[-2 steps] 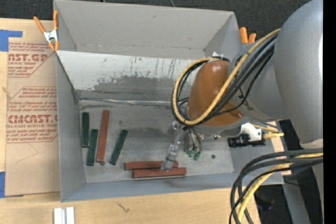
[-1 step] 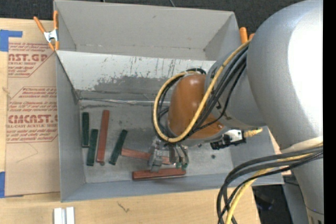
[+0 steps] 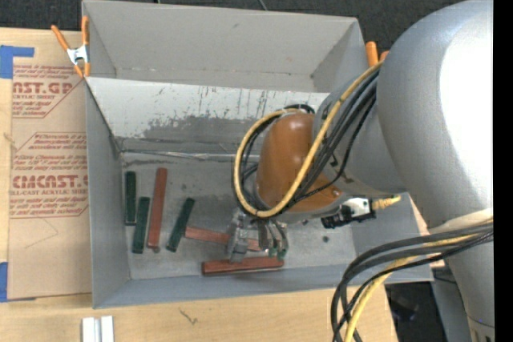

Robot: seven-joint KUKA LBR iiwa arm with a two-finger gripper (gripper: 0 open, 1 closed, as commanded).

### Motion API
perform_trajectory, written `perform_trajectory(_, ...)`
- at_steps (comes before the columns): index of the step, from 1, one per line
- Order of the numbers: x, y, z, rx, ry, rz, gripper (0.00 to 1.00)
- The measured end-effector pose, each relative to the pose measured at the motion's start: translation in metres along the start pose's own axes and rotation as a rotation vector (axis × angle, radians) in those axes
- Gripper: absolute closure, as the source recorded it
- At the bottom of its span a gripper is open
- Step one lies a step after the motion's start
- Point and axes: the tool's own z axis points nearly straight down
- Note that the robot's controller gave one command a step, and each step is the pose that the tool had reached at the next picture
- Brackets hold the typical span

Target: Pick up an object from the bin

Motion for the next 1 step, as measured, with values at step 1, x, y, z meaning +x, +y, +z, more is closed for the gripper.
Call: perform_trajectory(1, -0.0252, 0.0113, -0.1896, -0.004, -0.008, -0.026, 1.00)
